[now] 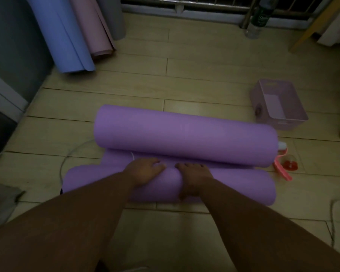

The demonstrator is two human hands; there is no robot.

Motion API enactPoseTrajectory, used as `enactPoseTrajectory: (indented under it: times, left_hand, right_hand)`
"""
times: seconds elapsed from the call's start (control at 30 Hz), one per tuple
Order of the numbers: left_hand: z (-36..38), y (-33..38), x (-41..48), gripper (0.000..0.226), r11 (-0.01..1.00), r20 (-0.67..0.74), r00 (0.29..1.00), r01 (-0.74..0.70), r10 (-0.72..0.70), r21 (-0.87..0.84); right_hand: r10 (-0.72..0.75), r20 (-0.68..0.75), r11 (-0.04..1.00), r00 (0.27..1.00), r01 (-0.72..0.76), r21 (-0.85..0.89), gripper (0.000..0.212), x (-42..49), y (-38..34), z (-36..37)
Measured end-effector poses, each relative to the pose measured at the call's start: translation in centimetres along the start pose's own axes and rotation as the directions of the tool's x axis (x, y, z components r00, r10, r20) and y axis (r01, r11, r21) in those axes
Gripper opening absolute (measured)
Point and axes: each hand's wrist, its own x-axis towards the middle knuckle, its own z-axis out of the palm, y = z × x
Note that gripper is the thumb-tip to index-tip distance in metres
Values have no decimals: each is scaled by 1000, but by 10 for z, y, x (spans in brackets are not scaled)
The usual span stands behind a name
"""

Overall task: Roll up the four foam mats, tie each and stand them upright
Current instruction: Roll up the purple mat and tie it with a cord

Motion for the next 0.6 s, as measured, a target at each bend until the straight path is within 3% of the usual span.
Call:
enactPoseTrajectory:
  times: [0.37, 0.47, 0.53, 0.6]
  left_hand:
    - [0, -34, -7, 61, 984, -62, 987, 154, -149, 90]
    - [-3, -50, -9, 65, 974, -137, 973, 203, -189, 100]
    - [-10, -65, -11, 73, 965, -193, 948, 263, -253, 26]
    - [-18, -79, -13, 62, 940, -237, 910, 321, -340, -119]
  right_hand:
    - [-65, -24, 994, 998, 62, -93, 124, 4, -23, 5]
    - [-57, -3, 993, 998, 57, -99, 125, 7, -27, 4]
    - [-55, 10, 995, 998, 56, -83, 124, 8, -27, 3]
    - [-52, 16, 996, 999, 53, -73, 123, 10, -28, 0]
